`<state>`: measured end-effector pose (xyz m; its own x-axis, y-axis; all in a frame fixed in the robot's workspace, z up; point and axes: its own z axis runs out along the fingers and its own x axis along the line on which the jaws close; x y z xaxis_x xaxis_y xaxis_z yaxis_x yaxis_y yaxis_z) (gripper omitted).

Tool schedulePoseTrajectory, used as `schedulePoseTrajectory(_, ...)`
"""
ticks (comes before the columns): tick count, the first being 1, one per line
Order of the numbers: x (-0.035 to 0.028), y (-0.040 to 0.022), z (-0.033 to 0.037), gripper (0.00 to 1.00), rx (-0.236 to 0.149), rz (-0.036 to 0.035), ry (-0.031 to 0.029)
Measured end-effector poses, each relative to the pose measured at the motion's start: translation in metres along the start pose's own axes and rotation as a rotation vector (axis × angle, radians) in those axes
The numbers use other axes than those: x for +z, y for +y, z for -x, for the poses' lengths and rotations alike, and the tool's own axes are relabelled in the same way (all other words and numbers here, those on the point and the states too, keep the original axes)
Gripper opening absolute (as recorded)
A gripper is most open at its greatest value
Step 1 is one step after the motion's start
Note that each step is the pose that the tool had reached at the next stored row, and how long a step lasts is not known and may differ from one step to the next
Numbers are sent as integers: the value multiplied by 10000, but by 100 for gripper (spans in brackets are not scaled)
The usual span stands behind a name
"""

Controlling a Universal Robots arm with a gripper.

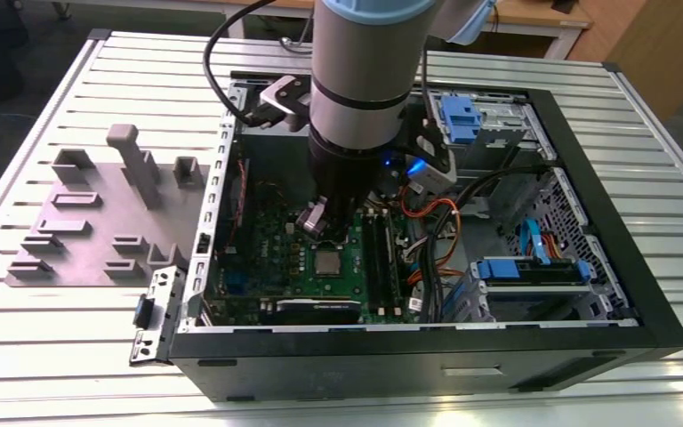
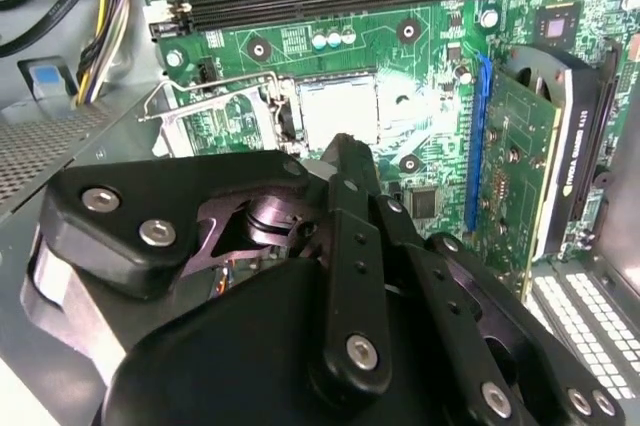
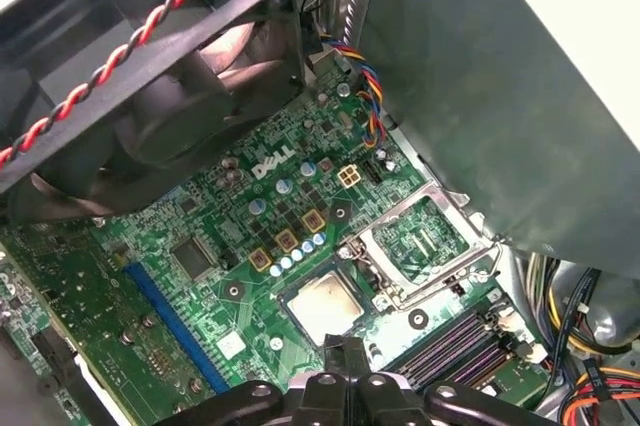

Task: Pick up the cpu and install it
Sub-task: 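Place the cpu into insertion slot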

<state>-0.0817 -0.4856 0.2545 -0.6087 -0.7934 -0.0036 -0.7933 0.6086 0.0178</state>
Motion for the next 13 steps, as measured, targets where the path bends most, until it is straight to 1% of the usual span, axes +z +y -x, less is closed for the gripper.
schedulePoseTrajectory(11, 1, -3, 3, 11, 0, 0, 0)
schedulePoseTrajectory(13, 1, -10, 8, 11, -3, 6, -8)
